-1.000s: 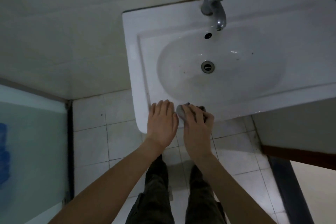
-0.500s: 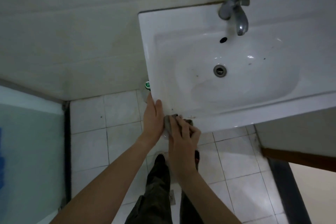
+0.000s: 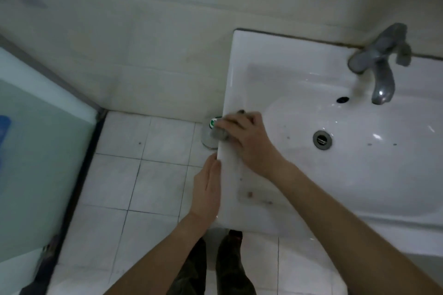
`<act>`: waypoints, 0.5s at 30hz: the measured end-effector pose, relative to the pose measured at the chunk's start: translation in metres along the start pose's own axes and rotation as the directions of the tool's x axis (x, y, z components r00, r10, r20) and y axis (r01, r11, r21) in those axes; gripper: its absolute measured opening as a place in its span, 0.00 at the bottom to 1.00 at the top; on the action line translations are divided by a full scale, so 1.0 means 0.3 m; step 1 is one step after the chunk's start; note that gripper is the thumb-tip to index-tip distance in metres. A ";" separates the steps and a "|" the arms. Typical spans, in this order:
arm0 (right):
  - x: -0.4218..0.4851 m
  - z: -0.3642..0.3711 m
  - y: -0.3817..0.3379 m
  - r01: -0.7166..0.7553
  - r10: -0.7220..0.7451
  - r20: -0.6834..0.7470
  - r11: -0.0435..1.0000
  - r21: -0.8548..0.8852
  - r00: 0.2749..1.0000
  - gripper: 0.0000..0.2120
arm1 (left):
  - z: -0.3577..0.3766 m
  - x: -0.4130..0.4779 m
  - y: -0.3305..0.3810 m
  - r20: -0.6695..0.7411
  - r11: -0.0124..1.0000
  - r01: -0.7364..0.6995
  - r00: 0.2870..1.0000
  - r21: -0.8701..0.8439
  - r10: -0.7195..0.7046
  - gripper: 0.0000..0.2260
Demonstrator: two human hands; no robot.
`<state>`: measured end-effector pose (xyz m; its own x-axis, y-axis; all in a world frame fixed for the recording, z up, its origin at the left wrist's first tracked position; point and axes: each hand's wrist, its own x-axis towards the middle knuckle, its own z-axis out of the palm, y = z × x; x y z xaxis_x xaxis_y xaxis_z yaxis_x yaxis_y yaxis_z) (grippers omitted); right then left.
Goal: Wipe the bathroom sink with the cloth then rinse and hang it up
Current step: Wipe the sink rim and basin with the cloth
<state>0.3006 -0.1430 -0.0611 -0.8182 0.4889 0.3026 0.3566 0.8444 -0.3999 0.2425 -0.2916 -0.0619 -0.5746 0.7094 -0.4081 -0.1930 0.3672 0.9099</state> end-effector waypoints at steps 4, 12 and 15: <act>0.359 -0.002 0.286 -0.096 0.092 -0.051 0.993 -0.068 0.994 0.16 | -0.014 0.010 -0.006 0.088 0.994 -0.047 0.995 0.094 0.038 0.12; 0.244 0.009 0.143 -0.059 0.060 0.046 0.998 -0.023 0.997 0.15 | -0.011 0.007 0.056 0.047 0.986 -0.024 0.999 0.162 0.017 0.10; 0.214 0.009 0.132 0.029 -0.029 0.051 1.000 -0.011 0.998 0.14 | -0.006 0.012 0.063 0.011 0.993 0.014 1.000 0.116 -0.015 0.11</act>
<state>0.2609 -0.0788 -0.0597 -0.8498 0.4527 0.2699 0.3375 0.8608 -0.3810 0.2354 -0.2833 -0.0461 -0.5626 0.7106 -0.4226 -0.1076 0.4439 0.8896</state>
